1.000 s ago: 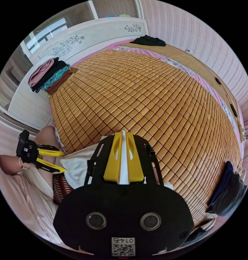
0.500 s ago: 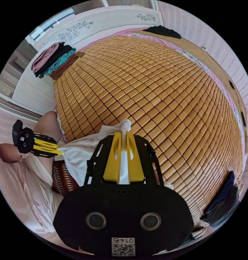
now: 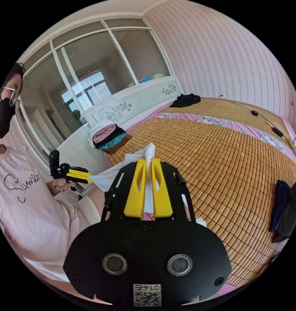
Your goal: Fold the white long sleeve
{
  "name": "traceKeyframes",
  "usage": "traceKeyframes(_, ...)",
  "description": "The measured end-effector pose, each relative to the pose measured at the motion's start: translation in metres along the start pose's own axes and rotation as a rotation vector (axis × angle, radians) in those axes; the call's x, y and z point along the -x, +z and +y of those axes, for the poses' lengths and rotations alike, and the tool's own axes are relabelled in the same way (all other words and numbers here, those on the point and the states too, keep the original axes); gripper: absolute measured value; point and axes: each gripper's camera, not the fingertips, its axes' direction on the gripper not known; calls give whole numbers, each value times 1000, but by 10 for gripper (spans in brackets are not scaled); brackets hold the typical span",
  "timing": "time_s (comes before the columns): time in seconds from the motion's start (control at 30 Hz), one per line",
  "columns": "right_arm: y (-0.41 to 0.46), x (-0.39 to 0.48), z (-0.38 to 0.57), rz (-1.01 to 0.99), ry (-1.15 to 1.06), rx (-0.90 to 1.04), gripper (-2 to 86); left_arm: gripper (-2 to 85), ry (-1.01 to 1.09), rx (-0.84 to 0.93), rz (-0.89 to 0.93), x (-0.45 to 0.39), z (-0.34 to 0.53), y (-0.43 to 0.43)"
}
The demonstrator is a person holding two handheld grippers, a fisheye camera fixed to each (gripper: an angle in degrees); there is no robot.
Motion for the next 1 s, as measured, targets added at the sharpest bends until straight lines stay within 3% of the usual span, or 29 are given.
traceKeyframes(0.27, 13, 81, -56, -163, -249, -125, 15, -9, -159, -227, -168, 19, 52, -121)
traceKeyframes(0.67, 137, 209, -175, -338, -558, -92, 16, -8, -303, -409, -517, 66, 116, -246)
traceKeyframes(0.83, 279, 278, -285, -329, -603, 77, 29, 2, -391, -383, -659, 151, 111, -272)
traceKeyframes(1.0, 449, 311, -351, -152, -362, 304, 76, 83, -805, -269, -761, 309, 128, -266)
